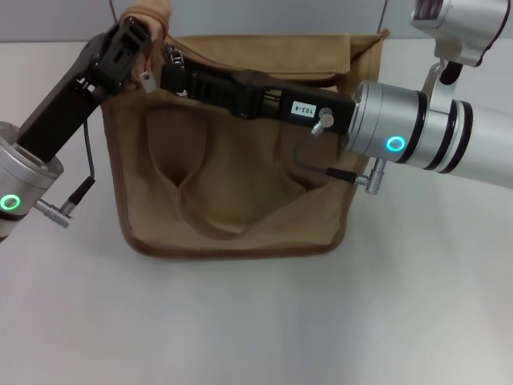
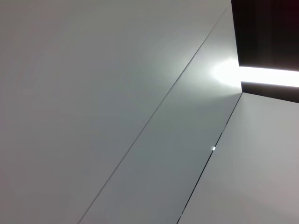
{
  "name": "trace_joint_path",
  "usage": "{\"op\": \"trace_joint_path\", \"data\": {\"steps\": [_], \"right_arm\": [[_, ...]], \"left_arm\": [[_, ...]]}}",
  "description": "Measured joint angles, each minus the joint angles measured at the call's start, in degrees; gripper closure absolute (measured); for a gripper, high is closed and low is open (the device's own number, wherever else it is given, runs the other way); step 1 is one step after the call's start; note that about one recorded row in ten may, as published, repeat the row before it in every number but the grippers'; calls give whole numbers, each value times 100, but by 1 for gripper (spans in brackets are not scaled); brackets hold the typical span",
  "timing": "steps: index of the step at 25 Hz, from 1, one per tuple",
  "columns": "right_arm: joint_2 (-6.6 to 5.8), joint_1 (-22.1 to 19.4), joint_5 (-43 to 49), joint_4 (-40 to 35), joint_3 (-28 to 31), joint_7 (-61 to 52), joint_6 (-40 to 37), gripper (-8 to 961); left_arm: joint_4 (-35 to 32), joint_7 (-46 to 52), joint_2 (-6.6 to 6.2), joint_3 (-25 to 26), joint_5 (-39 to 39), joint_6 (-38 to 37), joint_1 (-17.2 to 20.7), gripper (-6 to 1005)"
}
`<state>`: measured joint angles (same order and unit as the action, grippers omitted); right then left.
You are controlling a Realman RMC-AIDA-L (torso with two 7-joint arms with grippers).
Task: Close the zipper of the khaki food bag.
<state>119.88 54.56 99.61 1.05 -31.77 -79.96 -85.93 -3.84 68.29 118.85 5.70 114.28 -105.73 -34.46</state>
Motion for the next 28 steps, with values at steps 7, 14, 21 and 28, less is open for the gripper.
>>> {"op": "trace_joint_path", "data": {"steps": [7,14,21,28], "right_arm": [[0,-11,3,0,-5,18,50,565],[0,-27,-5,16,16,228,52,740],[0,-33,-7,45,29,342,51,868],[0,-89,-6,23,31,344,50,953]], "left_arm": [[-2,1,-2,8,-17,66,27,990],[6,-14,-2,2,-27,64,40,989],[6,-21,-2,1,-1,33,50,989],[6,-32,-2,1,-11,28,73,988]]}}
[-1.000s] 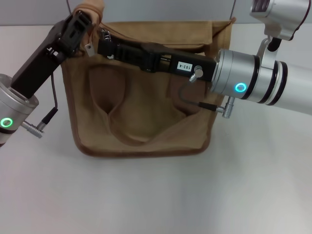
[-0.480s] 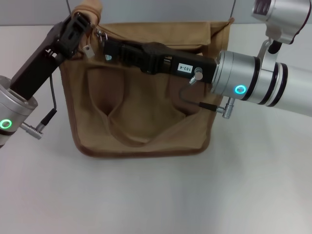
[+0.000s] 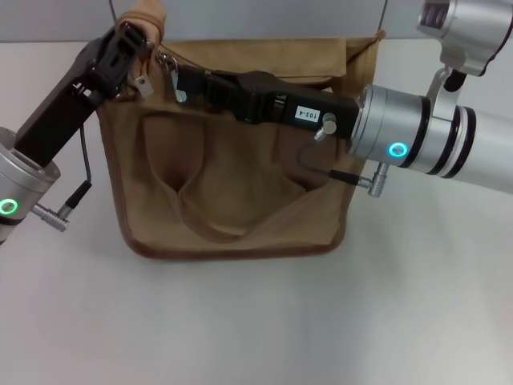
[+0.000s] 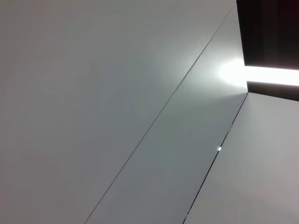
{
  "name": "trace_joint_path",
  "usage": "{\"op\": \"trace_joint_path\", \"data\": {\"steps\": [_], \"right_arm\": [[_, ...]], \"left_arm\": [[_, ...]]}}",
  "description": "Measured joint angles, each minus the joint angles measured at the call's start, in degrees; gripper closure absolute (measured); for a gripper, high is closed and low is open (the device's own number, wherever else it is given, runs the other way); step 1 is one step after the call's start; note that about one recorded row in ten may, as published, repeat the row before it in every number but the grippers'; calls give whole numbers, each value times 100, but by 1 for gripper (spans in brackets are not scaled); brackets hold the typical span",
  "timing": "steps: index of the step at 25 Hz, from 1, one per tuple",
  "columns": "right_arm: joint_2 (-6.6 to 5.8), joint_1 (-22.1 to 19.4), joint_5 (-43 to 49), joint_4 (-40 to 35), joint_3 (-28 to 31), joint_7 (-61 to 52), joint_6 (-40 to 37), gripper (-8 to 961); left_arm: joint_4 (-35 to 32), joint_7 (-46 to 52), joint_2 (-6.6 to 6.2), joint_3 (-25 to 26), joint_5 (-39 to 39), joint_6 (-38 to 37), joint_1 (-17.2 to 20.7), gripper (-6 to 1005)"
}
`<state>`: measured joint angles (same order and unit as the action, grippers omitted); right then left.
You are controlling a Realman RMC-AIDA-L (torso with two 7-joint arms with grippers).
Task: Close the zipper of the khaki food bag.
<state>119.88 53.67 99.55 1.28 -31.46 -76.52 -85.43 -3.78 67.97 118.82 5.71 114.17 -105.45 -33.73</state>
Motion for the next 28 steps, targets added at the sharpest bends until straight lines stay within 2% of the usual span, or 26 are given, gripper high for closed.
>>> {"op": "trace_joint_path", "data": {"steps": [6,18,22,28], "right_arm": [[0,-20,16,-14,-15,-14,-42,956],[-15,-497,-11,-392,11,-290,-155,953],[-15,-509,-133,-374,51,77,-508,939],[-7,-385,-100,-332,-36,227,-591,918]], "left_arm": [[0,-13,0,31,-28,-7,39,988],[-50,-8,-18,126,-74,-16,136,987],[-13,-9,-15,123,-73,-16,134,987],[67,-11,-3,91,-40,-14,77,986]]}}
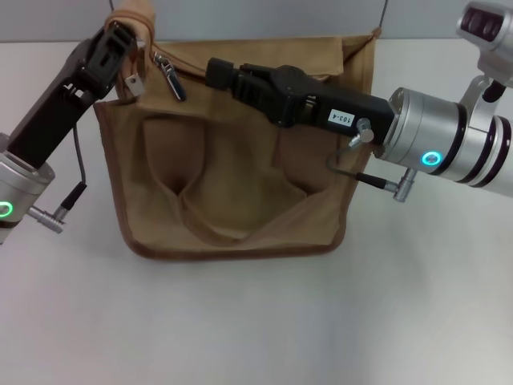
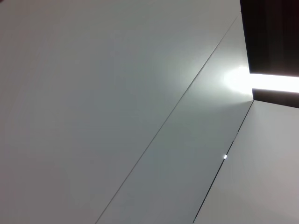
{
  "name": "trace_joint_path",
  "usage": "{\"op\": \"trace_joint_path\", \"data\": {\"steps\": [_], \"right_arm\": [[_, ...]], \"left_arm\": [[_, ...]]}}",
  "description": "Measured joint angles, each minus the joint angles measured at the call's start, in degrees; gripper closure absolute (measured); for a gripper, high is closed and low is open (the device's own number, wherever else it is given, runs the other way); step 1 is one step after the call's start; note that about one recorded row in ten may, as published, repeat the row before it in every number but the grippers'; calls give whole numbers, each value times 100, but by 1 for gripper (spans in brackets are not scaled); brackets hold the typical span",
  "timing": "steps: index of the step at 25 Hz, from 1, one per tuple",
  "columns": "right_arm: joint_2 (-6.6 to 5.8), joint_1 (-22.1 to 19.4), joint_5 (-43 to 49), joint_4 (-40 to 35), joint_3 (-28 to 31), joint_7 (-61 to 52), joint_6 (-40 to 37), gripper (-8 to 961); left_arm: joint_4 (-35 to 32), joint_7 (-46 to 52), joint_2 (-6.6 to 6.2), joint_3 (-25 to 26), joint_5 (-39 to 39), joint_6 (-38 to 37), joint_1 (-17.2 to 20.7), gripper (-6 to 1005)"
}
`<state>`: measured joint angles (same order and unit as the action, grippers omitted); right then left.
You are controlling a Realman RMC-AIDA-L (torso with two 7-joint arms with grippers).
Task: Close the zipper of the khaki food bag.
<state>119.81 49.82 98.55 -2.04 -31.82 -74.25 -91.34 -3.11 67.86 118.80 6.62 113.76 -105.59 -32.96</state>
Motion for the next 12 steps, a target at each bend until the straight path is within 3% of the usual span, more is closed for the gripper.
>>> {"op": "trace_joint_path", "data": {"steps": [6,12], "right_arm": [[4,10,-2,37,-29,-10,9,897],[7,86,16,82,-170,-4,20,631]], "left_arm": [[47,-2,3,12,-15,0,-65,986],[95,-4,3,-2,3,8,-130,986]]}}
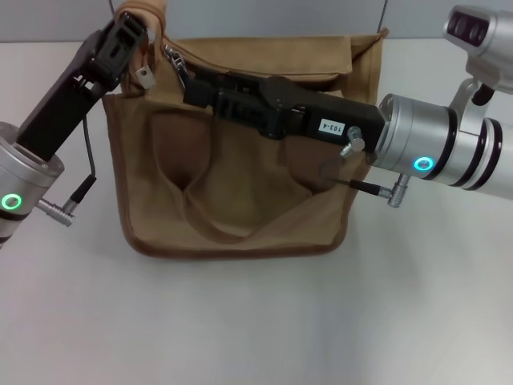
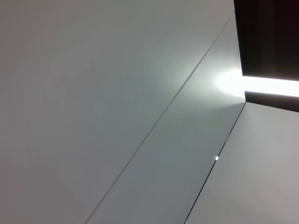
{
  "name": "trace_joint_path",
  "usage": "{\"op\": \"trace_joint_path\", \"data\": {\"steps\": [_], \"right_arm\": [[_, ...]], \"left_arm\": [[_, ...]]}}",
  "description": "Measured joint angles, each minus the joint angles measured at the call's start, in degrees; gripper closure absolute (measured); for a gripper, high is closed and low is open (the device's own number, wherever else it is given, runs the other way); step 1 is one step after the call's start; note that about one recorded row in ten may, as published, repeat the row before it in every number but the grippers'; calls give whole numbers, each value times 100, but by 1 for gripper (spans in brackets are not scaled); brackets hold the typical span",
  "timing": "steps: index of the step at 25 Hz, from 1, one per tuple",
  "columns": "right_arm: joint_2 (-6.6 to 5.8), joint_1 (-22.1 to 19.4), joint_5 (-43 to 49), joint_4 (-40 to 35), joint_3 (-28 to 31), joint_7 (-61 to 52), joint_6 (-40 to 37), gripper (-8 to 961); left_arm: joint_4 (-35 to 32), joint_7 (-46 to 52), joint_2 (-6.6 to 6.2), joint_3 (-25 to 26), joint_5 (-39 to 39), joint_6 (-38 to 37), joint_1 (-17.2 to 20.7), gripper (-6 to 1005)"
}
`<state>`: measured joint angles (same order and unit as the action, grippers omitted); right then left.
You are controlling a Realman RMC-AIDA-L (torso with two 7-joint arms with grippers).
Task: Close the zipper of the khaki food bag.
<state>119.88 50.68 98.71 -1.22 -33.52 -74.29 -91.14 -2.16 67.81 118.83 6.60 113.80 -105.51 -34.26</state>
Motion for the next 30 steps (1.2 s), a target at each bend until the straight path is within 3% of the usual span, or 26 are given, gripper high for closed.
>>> {"op": "trace_joint_path", "data": {"steps": [2,30], "right_arm": [[0,4,-30,21,37,1,44,497],[1,222,-45,186,48,-161,335,410]], "left_arm": [[12,0,0,-1,3,0,0,986],[79,-18,17,-10,20,16,-107,984]]}}
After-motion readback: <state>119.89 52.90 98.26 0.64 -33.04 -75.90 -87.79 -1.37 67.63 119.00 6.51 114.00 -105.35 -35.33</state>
